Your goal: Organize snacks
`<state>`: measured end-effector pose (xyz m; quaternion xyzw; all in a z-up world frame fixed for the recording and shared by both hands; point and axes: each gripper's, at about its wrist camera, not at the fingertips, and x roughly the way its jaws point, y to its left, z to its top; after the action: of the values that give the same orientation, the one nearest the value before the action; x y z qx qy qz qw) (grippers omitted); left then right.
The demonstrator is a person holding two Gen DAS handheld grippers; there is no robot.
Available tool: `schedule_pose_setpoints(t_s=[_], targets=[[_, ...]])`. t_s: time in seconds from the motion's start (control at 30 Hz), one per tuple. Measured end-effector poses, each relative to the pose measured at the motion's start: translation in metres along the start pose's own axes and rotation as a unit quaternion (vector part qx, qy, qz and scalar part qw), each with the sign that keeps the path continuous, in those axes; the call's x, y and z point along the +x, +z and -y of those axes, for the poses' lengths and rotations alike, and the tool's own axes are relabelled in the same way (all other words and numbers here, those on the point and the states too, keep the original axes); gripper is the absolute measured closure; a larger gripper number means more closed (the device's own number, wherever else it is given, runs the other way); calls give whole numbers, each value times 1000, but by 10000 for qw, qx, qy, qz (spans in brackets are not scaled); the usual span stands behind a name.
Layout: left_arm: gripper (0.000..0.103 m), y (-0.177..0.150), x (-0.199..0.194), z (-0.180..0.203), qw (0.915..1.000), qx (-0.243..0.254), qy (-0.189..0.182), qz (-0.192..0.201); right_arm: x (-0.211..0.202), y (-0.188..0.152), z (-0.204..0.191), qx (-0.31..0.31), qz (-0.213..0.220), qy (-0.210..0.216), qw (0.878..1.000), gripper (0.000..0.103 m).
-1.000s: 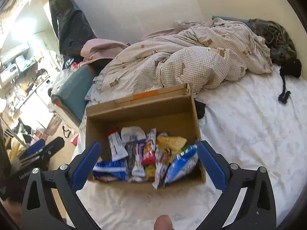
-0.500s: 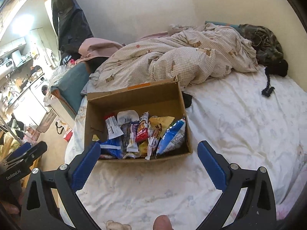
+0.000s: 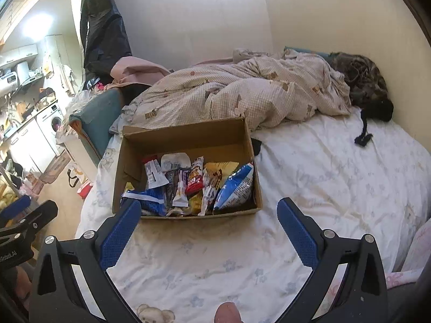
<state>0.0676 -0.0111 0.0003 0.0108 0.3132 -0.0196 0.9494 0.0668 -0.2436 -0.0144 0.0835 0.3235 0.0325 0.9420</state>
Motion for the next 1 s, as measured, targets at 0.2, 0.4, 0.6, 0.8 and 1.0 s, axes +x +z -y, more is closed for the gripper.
schedule_pose_setpoints(t_s=[0.2,0.4,0.6,0.8,1.0], targets=[[0,2,4,0,9999,-53,-100,-4,2,1,-10,-213,115,-10,9997,0],[0,2,7,-1,9998,-167,-94,-52,-2,-1,-19,-446,207,-37,9988,0],[0,2,6,-2,9999,-129,-78,-44,-2,-1,-20,-434,192,-25,9989,0],[0,1,7,-6,9998,-175,-36,-49,-3,-2,-19,-409,200,-30,9990,0],[0,1,7,-6,9998,-181,-40,-30,-3,-2,-19,-409,187,-29,9990,0]])
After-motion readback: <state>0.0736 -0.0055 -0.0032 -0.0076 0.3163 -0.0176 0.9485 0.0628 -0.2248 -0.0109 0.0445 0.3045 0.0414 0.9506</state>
